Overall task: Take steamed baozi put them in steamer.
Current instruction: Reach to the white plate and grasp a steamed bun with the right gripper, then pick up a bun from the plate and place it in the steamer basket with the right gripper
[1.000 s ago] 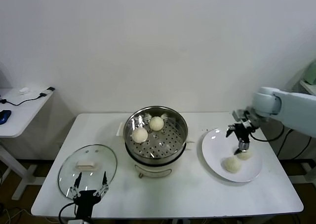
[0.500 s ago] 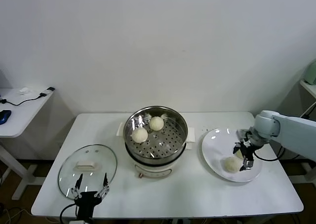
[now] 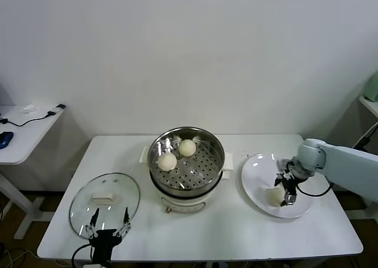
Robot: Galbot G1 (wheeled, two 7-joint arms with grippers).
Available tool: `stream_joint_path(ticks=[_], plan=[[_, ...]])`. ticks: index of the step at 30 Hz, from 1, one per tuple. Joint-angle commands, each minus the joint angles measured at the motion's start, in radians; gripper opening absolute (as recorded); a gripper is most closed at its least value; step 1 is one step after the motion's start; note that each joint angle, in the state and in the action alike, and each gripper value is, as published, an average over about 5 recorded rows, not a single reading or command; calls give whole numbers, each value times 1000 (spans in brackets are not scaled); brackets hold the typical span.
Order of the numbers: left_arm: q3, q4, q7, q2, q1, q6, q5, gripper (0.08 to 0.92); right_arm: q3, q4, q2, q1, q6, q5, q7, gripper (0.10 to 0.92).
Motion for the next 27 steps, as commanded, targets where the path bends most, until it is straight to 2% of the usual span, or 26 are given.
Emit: stream_joint_path(ticks=[1,6,11,19,23,27], plan=[[3,-3,0,-2,1,1,2,823,23,-2,2,-10,1,-20,-5,739],[6,-7,0,-3,2,3,3,823,25,19,-7,82,38,-67,-53,714],[11,-12,0,-3,3,5,5,823,17,36,30,294,152,-133,-141,713],[19,-24,1,-4,6,5,9,823,-15,111,249,661,382,-78,-227,712],[19,-30,1,-2,10,6,11,823,-4,200,354,709,427,-32,-221,712],[15,-35,-1,-1,18,4,11,823,-11,301,446,685,465,-63,-196,712]])
